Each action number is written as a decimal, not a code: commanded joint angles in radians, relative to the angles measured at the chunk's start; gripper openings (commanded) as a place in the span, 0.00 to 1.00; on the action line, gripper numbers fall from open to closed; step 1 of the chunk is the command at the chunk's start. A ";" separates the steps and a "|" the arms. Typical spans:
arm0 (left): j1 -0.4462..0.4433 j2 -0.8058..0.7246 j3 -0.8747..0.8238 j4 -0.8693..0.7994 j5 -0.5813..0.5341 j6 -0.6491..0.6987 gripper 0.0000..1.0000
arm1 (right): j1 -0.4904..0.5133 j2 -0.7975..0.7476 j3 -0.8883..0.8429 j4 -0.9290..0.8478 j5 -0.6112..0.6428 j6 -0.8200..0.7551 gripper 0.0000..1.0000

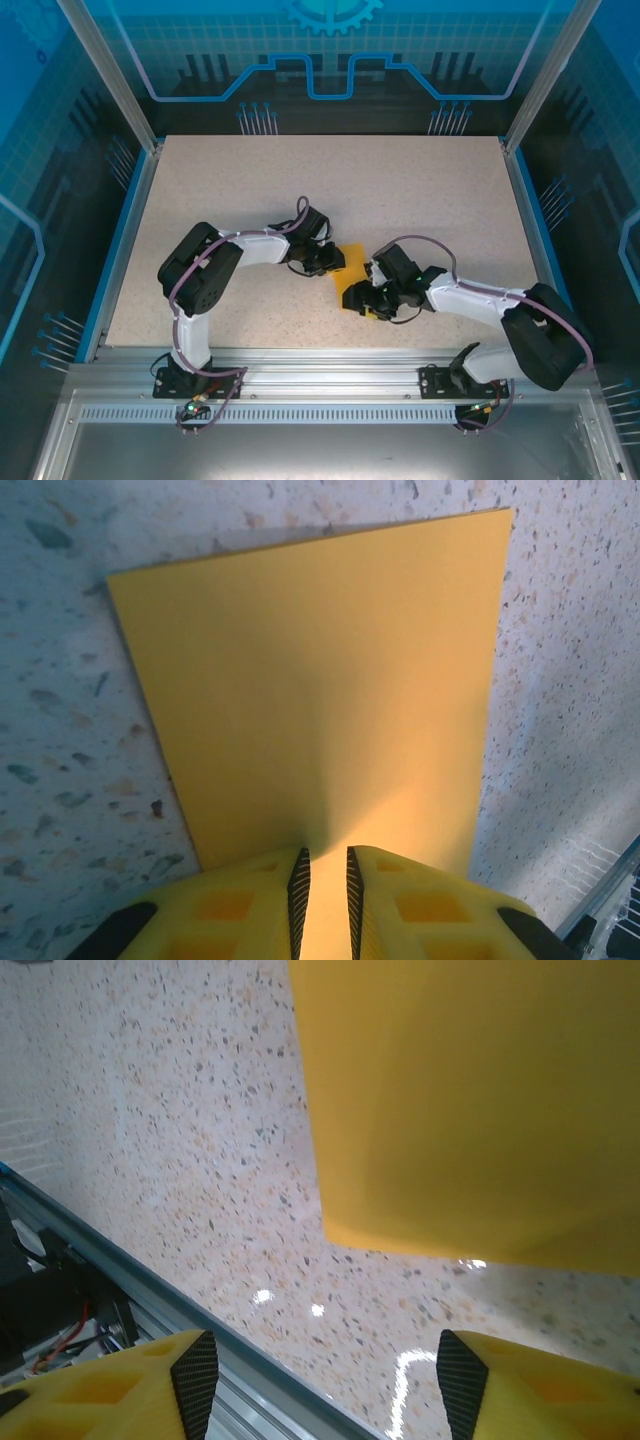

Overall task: Fold a paper plane with a square sheet of paper (pick it up from the middle)
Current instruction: Third fold the triangle at the center of the table.

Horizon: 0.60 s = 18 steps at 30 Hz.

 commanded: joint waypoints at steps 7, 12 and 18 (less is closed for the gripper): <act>0.024 0.018 -0.039 -0.040 -0.030 -0.024 0.23 | 0.064 0.077 -0.032 0.151 0.046 0.196 0.64; 0.025 0.015 -0.043 -0.033 -0.022 -0.024 0.23 | 0.061 0.103 -0.041 0.190 0.077 0.230 0.61; 0.025 0.006 -0.055 -0.030 -0.015 -0.020 0.23 | 0.048 0.105 -0.035 0.228 0.111 0.259 0.58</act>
